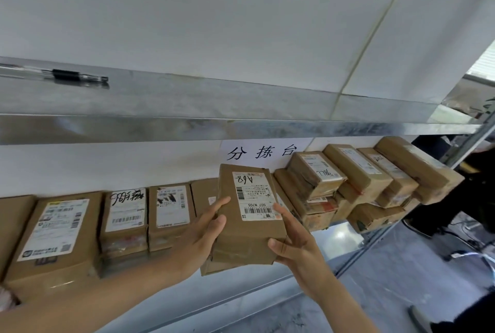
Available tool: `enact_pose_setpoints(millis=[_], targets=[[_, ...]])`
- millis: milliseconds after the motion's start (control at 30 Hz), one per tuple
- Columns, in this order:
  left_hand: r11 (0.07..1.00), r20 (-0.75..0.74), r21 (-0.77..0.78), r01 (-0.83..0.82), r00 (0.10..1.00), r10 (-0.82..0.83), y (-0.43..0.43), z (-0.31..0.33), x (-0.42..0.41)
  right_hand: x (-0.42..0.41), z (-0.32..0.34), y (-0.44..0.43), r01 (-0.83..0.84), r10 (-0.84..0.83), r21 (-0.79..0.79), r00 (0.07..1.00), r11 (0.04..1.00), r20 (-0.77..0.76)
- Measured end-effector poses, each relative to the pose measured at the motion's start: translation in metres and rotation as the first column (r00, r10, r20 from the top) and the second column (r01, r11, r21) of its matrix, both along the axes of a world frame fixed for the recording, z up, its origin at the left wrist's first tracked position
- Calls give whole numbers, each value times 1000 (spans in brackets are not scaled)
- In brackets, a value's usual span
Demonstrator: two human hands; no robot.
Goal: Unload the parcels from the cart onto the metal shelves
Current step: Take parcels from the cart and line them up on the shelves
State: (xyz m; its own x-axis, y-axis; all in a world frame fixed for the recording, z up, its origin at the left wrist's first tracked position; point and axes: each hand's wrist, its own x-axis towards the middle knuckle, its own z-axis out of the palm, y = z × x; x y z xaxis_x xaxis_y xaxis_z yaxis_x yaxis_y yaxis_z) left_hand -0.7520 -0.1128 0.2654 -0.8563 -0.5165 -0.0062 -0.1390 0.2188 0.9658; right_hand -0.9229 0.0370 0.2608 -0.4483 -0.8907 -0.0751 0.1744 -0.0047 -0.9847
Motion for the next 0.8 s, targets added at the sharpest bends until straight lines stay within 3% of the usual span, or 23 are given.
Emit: enact_pose_setpoints(millis=[367,567,800], targets=[[998,41,-49,-29,999,31,19,-8,-99,-104,7,13,-7,10,39,997,999,-76],[997,4,35,-64,998,64,30,-30,-151,-159,-9,21,-4,8,50,997,999,-83],[995,24,16,-94,995,94,36,-49,-181,-195,-32,13,46,-6,95,925,994,-380]])
